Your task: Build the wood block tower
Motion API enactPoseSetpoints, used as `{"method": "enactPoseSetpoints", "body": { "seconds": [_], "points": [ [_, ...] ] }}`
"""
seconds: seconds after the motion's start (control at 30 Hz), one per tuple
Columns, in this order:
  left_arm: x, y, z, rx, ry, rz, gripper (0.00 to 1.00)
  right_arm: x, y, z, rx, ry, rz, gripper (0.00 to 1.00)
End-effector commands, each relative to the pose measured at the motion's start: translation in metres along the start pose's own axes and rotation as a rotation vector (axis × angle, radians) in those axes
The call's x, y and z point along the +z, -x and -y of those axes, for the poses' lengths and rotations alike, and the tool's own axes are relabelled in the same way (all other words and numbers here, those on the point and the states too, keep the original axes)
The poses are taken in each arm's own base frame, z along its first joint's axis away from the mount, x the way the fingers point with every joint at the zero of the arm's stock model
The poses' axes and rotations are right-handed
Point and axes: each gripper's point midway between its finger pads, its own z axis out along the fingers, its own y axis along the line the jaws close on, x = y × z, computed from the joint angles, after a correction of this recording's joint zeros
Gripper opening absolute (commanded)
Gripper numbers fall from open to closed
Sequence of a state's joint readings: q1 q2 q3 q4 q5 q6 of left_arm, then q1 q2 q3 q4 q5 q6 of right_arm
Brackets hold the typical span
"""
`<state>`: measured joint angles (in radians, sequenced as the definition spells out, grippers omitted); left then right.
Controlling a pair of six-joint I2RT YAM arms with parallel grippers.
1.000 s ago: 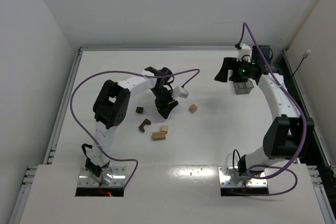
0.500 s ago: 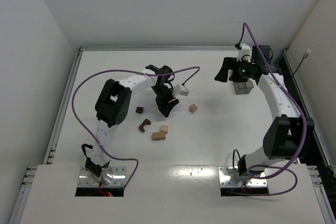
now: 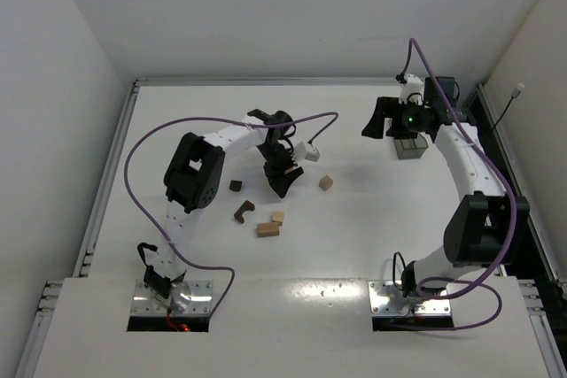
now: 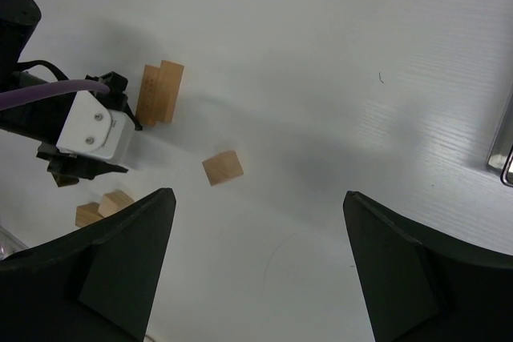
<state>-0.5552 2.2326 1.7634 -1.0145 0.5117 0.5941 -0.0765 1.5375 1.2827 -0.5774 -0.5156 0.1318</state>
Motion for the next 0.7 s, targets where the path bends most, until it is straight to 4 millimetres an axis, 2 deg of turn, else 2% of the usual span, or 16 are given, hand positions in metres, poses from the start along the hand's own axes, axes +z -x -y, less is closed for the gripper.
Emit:
{"method": "enactPoseSetpoints", "body": {
  "seconds": [0.0, 0.67],
  "points": [
    [-0.006, 0.011, -0.005, 0.021, 0.003, 0.035, 0.55, -0.002, 0.017, -0.001, -0.028, 0.003, 0.049, 0.83],
    [-0.009, 0.006, -0.016, 0.005, 0.026, 0.028, 0.57, -0.004, 0.019, -0.001, -0.038, 0.003, 0.049, 0.83]
  ]
}}
